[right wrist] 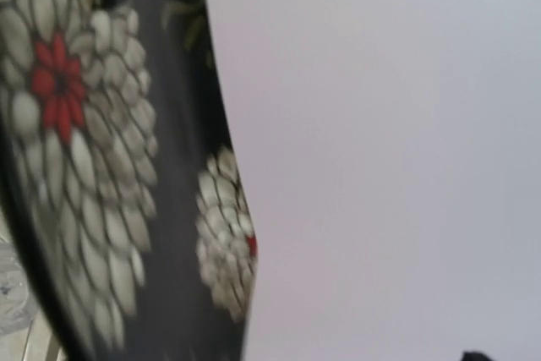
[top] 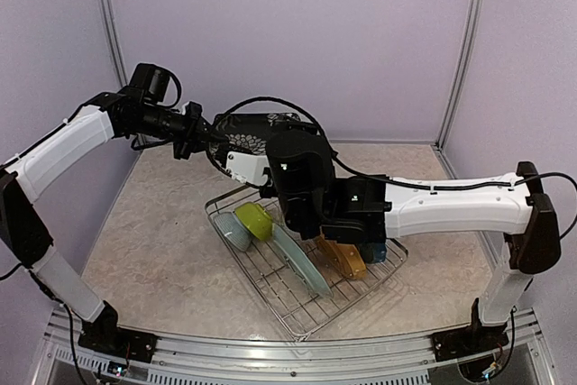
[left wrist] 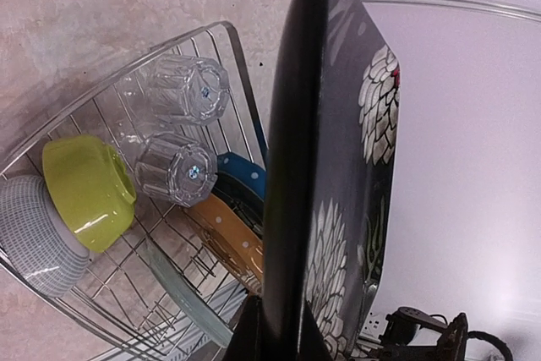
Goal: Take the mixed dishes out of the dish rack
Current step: Pass from the right arm to the left, then place the plate at the corner of the board, then grab the plate from the dish rack.
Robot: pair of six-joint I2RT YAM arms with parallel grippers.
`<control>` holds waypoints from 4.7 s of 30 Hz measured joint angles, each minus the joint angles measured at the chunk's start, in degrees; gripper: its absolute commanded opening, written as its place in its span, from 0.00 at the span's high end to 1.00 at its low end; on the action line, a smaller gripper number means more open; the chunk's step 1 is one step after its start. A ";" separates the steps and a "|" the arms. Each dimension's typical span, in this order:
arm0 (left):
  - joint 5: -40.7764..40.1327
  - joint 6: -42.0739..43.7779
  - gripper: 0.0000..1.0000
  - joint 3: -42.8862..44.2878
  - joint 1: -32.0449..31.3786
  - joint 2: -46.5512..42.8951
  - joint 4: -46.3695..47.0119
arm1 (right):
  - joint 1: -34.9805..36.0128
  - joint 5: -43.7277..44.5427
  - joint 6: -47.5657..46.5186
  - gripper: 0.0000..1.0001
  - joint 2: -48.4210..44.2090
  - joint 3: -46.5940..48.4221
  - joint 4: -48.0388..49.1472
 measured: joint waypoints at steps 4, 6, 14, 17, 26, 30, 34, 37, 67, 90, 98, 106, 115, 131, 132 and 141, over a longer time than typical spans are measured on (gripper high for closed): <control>-1.11 -0.72 1.00 -0.72 3.65 -0.48 0.31 | 0.04 -0.57 2.47 0.03 -1.66 0.00 -1.25; -2.25 -1.14 1.00 -1.57 6.08 -0.85 0.79 | 0.04 -0.81 4.61 0.03 -2.49 0.20 -2.91; -6.14 -1.38 1.00 -6.16 16.22 -3.21 2.62 | 0.04 -1.95 15.96 0.03 -4.42 3.06 -13.86; -7.61 -0.90 1.00 -8.85 21.03 -5.14 2.95 | 0.04 -2.45 21.09 0.03 -5.75 3.87 -18.69; -13.97 -0.20 1.00 -19.08 32.65 -10.97 6.60 | 0.04 -3.98 35.89 0.03 -9.27 5.01 -31.85; -17.53 -0.79 1.00 -24.98 33.94 -13.14 9.07 | 0.04 -5.33 42.01 0.03 -9.64 6.60 -38.21; -20.22 -1.92 1.00 -29.49 34.21 -13.53 12.35 | 0.04 -7.02 46.97 0.03 -9.77 8.22 -42.95; -21.51 -4.26 1.00 -34.42 34.38 -13.99 17.18 | 0.04 -8.33 49.88 0.03 -9.94 8.85 -45.55; -41.18 -24.81 0.99 -47.71 27.26 6.12 53.92 | 0.04 -12.70 66.95 0.03 -10.80 13.62 -61.24; -48.19 -34.80 0.11 -39.56 20.26 12.37 49.64 | 0.04 -15.21 68.83 0.03 -10.80 14.62 -63.93; -48.85 -33.03 0.01 -39.34 19.65 3.98 40.41 | 0.04 -20.63 71.82 0.03 -10.75 18.56 -67.12; -46.88 -24.13 0.01 -37.99 19.21 -4.68 31.36 | 0.04 -31.54 79.45 0.07 -10.73 20.04 -71.17; -45.92 -14.05 0.01 -37.90 17.46 -18.34 21.64 | 0.13 -46.82 86.33 0.19 -9.27 20.06 -74.53; -49.64 -11.39 0.01 -42.51 16.24 -35.01 11.30 | 0.37 -50.25 94.62 0.30 3.15 22.71 -79.06; -49.70 -11.32 0.01 -42.64 16.24 -35.58 10.95 | 0.37 -50.07 94.82 0.30 3.61 22.62 -79.10; -50.47 -11.19 0.01 -43.80 16.15 -38.47 9.20 | 0.39 -48.57 96.78 0.37 5.92 19.32 -78.71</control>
